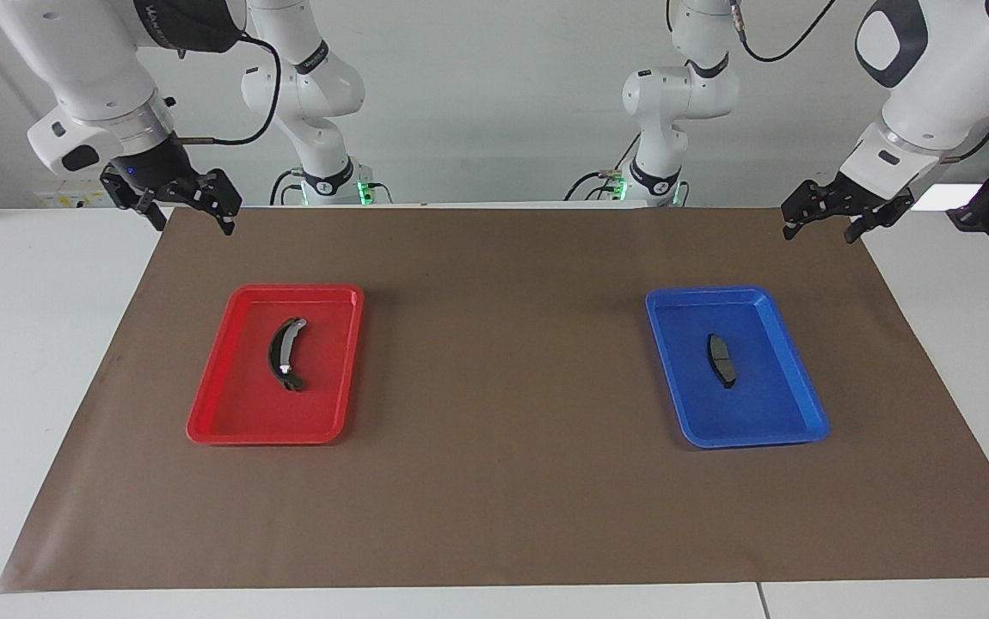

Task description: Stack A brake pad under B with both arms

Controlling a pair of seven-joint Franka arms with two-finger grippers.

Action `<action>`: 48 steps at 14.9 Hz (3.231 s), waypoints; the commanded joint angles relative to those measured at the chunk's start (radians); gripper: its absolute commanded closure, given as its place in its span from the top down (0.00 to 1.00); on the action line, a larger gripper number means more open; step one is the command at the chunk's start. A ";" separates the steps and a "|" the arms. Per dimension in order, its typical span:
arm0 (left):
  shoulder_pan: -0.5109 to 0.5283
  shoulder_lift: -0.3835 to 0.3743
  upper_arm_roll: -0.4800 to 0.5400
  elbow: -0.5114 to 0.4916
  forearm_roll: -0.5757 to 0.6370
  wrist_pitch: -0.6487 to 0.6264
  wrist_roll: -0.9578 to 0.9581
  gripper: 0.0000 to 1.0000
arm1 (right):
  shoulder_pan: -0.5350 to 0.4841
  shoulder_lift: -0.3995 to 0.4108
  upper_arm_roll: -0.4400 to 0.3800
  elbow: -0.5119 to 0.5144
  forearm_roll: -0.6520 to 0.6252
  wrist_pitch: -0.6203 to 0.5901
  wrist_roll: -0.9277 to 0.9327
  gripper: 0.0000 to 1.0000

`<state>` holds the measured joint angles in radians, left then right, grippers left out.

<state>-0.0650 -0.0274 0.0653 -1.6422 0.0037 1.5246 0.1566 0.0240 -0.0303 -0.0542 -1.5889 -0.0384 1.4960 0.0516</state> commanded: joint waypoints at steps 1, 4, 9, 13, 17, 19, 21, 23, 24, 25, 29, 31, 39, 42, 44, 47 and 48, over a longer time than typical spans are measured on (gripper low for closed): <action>0.008 -0.011 -0.005 0.001 0.005 -0.014 0.009 0.99 | -0.006 0.000 0.004 -0.002 0.006 0.012 0.010 1.00; 0.008 -0.011 -0.005 0.001 0.005 -0.014 0.008 0.99 | -0.007 0.000 0.004 -0.002 0.006 0.012 0.010 1.00; 0.008 -0.011 -0.005 0.001 0.005 -0.014 0.009 0.99 | -0.006 -0.006 0.004 -0.029 0.006 0.041 0.005 1.00; 0.008 -0.011 -0.005 0.001 0.005 -0.015 0.009 0.99 | 0.002 -0.078 0.005 -0.236 0.017 0.229 -0.004 1.00; 0.008 -0.011 -0.005 0.001 0.005 -0.014 0.009 0.99 | 0.010 -0.024 0.007 -0.333 0.022 0.373 -0.045 1.00; 0.008 -0.011 -0.005 0.001 0.005 -0.015 0.009 0.99 | 0.011 0.000 0.007 -0.419 0.034 0.517 -0.050 1.00; 0.008 -0.011 -0.005 0.001 0.005 -0.015 0.009 0.99 | 0.011 0.015 0.008 -0.514 0.038 0.654 -0.079 1.00; 0.008 -0.011 -0.005 0.001 0.005 -0.014 0.009 0.99 | 0.011 0.030 0.008 -0.569 0.038 0.729 -0.111 1.00; 0.008 -0.011 -0.005 0.001 0.005 -0.014 0.008 0.99 | 0.010 0.041 0.008 -0.589 0.038 0.765 -0.116 1.00; 0.008 -0.011 -0.005 -0.001 0.005 -0.014 0.008 0.99 | 0.010 0.046 0.008 -0.614 0.038 0.805 -0.139 1.00; 0.005 -0.017 -0.005 -0.022 0.005 -0.011 0.000 0.99 | 0.002 0.088 0.008 -0.712 0.038 0.949 -0.200 1.00; 0.005 -0.049 -0.007 -0.111 0.005 0.119 0.011 0.99 | 0.001 0.110 0.007 -0.730 0.038 0.990 -0.211 1.00; -0.015 -0.011 -0.012 -0.502 0.005 0.624 0.003 0.99 | -0.003 0.151 0.007 -0.734 0.040 1.007 -0.233 0.94; -0.059 0.067 -0.012 -0.594 0.004 0.825 -0.017 0.99 | -0.001 0.153 0.007 -0.734 0.040 1.006 -0.233 0.70; -0.071 0.127 -0.012 -0.603 0.004 0.917 -0.071 0.98 | 0.000 0.153 0.007 -0.732 0.040 1.006 -0.228 0.13; -0.072 0.193 -0.012 -0.619 0.004 0.983 -0.072 0.91 | 0.002 0.156 0.007 -0.717 0.038 1.000 -0.193 0.00; -0.075 0.202 -0.012 -0.619 0.004 0.985 -0.077 0.74 | 0.002 0.158 0.007 -0.712 0.040 1.000 -0.178 0.00</action>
<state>-0.1291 0.1579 0.0448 -2.2468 0.0032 2.4726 0.0987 0.0322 0.1248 -0.0516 -2.3105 -0.0161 2.4875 -0.1441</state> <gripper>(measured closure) 0.066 0.568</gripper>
